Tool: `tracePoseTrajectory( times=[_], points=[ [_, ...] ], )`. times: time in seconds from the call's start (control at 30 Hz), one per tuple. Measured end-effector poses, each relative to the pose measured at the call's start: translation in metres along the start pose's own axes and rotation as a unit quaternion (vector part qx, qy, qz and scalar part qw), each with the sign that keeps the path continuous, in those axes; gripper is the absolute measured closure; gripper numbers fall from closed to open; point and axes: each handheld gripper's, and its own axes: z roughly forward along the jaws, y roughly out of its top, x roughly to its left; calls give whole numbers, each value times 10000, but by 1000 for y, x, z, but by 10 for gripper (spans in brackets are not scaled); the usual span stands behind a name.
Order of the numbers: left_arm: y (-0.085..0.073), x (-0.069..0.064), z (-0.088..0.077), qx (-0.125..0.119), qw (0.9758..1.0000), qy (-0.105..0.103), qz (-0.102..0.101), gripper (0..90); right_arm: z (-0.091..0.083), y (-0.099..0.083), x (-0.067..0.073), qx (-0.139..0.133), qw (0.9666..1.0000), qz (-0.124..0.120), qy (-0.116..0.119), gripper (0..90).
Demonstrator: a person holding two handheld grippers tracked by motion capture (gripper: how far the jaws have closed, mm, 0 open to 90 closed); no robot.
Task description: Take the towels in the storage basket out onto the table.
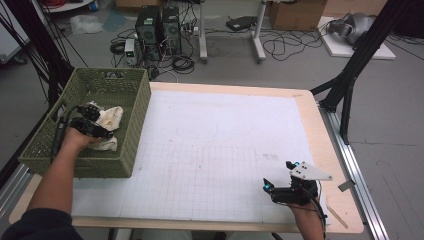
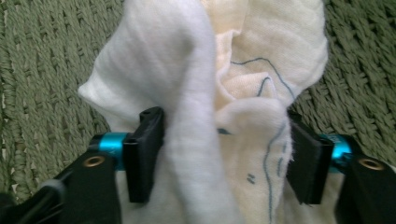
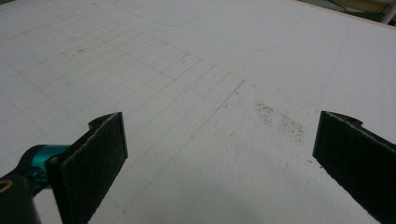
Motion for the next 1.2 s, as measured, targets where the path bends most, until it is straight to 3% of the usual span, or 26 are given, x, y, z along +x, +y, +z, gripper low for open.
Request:
tracePoseTrajectory(
  times=[0.17, 0.3, 0.37, 0.43, 0.57, 0.7, 0.8, 0.83, 0.87, 1.0, 1.03, 1.07, 1.13, 1.17, 1.2],
  points=[
    [1, -2, -4, -43, 9999, 9, 156, 643, -1, 0, 0, 7, 10000, 43, -33, 23],
    [2, 0, -10, -146, 9999, -50, -5, 716, -2, 0, 0, 2, 10000, 54, -33, 23],
    [2, 4, -15, -294, 9993, -126, -208, 725, -2, 1, 0, -9, 10000, 27, -29, 22],
    [1, 6, -20, -534, 9976, -191, -397, 728, -2, 1, 1, -20, 10000, 31, -28, 23],
    [-1, 11, -32, -1041, 9916, -272, -720, 728, -4, 2, 1, -39, 10000, 52, -36, 23],
    [-3, 18, -50, -1678, 9806, -291, -970, 728, -4, 2, 1, -69, 10000, 34, -29, 23],
    [-6, 22, -65, -2264, 9657, -410, -1205, 728, -4, 3, 2, -73, 10000, 40, -17, 23],
    [-7, 22, -68, -2380, 9624, -445, -1228, 728, -4, 3, 2, -83, 10000, 22, -15, 23],
    [-8, 22, -74, -2555, 9576, -486, -1238, 728, -4, 3, 2, -86, 10000, 15, -19, 23],
    [-11, 18, -88, -3040, 9438, -546, -1178, 728, -5, 4, 3, -117, 9999, 28, -8, 23],
    [-12, 17, -91, -3113, 9419, -535, -1142, 727, -6, 5, 3, -119, 9999, 22, -12, 23],
    [-12, 15, -94, -3223, 9385, -528, -1117, 727, -6, 5, 3, -131, 9999, 22, -17, 23],
    [-13, 12, -101, -3489, 9289, -579, -1102, 726, -6, 5, 4, -143, 9999, 44, -11, 23],
    [-13, 11, -103, -3567, 9258, -601, -1098, 727, -6, 5, 4, -148, 9999, 32, -18, 23],
    [-14, 9, -107, -3691, 9211, -631, -1069, 726, -6, 5, 4, -149, 9999, 29, -16, 23]
  ],
)
